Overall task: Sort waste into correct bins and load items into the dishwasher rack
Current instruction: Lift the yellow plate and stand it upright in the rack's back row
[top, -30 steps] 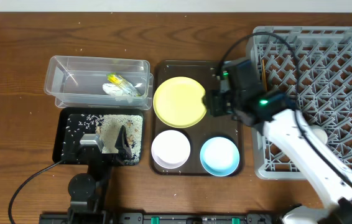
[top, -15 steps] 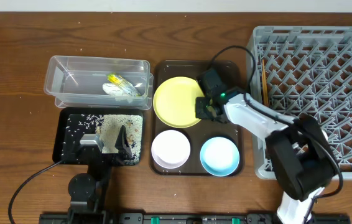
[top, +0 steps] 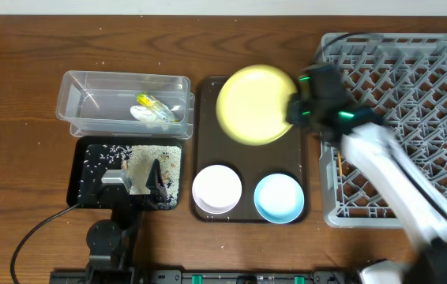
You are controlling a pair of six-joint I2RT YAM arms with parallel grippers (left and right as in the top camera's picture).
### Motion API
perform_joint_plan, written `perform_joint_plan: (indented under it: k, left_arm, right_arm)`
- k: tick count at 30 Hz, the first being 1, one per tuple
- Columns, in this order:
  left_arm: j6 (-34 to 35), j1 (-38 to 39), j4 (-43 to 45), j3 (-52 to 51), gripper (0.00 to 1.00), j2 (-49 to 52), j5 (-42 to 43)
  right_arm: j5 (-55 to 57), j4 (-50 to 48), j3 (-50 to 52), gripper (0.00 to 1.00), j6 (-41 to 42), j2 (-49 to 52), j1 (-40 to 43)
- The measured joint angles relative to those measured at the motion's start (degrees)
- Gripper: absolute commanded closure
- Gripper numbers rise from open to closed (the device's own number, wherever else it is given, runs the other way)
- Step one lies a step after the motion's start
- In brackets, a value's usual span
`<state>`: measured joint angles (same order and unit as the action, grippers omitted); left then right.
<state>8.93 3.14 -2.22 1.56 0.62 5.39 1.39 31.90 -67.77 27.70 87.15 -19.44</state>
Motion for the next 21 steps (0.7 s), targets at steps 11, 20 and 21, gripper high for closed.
perform_joint_plan:
  k: [11,20,21]
  left_arm:
    - [0.0,0.0,0.0,0.0,0.09,0.0,0.0]
    - [0.0,0.0,0.0,0.0,0.10,0.0,0.0]
    - [0.0,0.0,0.0,0.0,0.10,0.0,0.0]
  right_arm:
    - [41.0,4.8,-0.1,0.99,-4.8,-22.9,6.4]
    - [58.1,-1.0,-0.1,0.99,-5.8,-14.3,13.8]
    - [58.7,-2.4,-0.1,0.99,-6.3,-12.5,14.7]
